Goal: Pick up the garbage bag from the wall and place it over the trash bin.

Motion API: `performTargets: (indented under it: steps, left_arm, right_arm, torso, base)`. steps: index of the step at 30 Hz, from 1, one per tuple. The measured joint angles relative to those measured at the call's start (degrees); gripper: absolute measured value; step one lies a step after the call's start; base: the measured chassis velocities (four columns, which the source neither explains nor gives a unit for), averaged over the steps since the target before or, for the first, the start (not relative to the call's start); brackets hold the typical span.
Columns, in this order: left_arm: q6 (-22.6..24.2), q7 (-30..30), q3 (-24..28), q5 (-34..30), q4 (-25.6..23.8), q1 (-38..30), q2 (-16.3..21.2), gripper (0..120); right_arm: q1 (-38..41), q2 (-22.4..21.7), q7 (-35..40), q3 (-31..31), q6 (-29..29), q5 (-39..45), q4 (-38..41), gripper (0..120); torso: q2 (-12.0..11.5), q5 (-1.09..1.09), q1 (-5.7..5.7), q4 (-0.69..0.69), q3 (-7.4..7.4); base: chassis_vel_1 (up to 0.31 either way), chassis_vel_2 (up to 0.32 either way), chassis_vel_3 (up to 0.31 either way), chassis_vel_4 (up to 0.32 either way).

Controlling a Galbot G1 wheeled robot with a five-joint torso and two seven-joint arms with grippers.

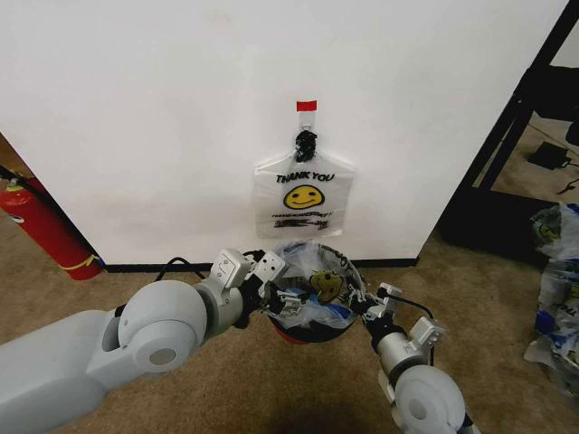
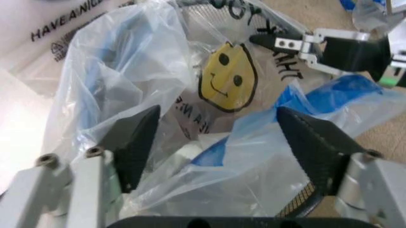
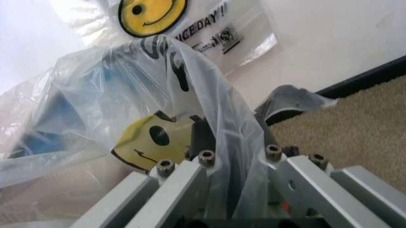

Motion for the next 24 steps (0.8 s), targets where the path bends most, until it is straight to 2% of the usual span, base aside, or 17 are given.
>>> performTargets:
  steps: [3, 5, 10, 15, 19, 24]
  left_arm:
    - [0.0, 0.7, 0.4, 0.2, -0.6, 0.3, 0.8, 56]
    - [0.0, 0.9, 0.4, 0.2, -1.0, 0.6, 1.3, 50]
    - [-0.1, 1.3, 0.6, 0.0, -1.4, -0.1, 1.9, 53]
    - [-0.1, 1.1, 1.8, 0.1, -0.4, -0.9, 1.0, 53]
    - [-0.1, 1.0, 2.1, 0.2, 0.0, -0.9, 0.8, 43]
    - [-0.1, 0.5, 2.2, 0.7, -0.1, -0.6, 0.9, 21]
  right_arm:
    - [0.3, -0.2, 0.5, 0.1, -0.3, 0.1, -0.3, 1]
    - [0.4, -0.3, 0.6, 0.2, -0.3, 0.1, -0.5, 1]
    - [0.6, -0.3, 0.9, 0.1, -0.4, 0.1, -0.6, 1]
    - [0.7, -0.3, 1.1, -0.1, -0.5, 0.2, -0.1, 1]
    - [0.4, -0.4, 1.1, 0.0, -0.5, 0.2, 0.1, 1]
    - [0.3, -0.3, 1.0, 0.0, -0.4, 0.2, 0.2, 1]
  torso:
    - [0.0, 0.0, 0.0, 0.0, 0.0]
    - [0.0, -0.01, 0.0, 0.01, 0.0]
    - [0.0, 0.01, 0.0, 0.01, 0.0]
    - [0.0, -0.01, 0.0, 0.0, 0.0]
    - [0.0, 0.0, 0.0, 0.0, 0.0]
    - [0.0, 0.0, 0.0, 0.0, 0.0]
  base:
    - [0.0, 0.0, 0.0, 0.0]
    - [0.0, 0.0, 0.0, 0.0]
    - [0.0, 0.0, 0.0, 0.0]
    - [0.0, 0.0, 0.0, 0.0]
    - [0.0, 0.0, 0.0, 0.0]
    - [0.0, 0.0, 0.0, 0.0]
